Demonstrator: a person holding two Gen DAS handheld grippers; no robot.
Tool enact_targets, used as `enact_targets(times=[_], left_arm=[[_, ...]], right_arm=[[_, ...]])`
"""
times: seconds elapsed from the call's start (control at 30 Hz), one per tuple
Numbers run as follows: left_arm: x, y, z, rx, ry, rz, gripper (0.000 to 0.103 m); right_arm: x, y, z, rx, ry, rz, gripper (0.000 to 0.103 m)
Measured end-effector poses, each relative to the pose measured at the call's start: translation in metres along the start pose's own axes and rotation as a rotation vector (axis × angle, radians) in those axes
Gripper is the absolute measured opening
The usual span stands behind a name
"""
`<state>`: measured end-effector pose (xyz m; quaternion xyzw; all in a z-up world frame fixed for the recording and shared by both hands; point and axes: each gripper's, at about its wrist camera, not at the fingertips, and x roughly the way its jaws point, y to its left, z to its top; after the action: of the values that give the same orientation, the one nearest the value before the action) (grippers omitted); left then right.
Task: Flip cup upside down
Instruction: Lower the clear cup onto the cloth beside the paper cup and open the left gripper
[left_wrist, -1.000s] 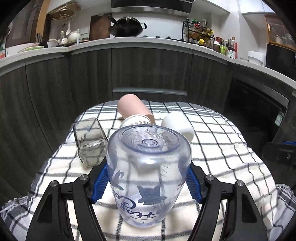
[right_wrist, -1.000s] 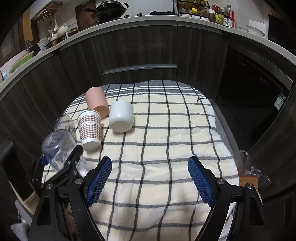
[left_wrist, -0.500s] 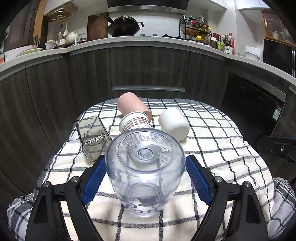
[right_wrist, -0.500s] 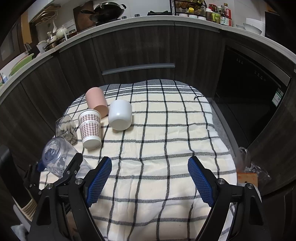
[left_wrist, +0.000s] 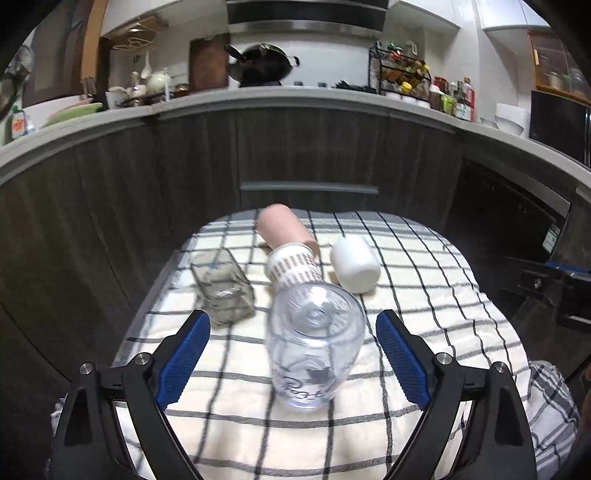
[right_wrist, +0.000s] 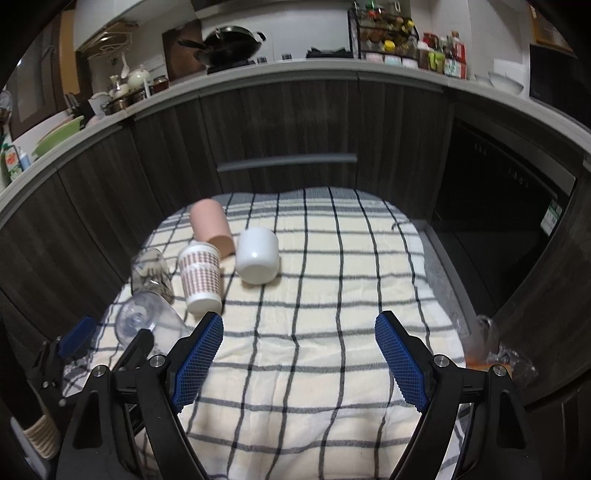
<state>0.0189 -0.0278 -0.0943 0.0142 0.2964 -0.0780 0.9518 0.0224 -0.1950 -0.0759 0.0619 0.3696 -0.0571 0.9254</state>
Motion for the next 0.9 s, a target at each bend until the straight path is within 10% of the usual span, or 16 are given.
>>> enact_targets(times=[0.9], left_arm=[[-0.059, 0.04, 0.023, -0.109, 0.073, 0.131, 0.095]], right_arm=[[-0.061, 0.038, 0.007, -0.051, -0.195, -0.01, 0.095]])
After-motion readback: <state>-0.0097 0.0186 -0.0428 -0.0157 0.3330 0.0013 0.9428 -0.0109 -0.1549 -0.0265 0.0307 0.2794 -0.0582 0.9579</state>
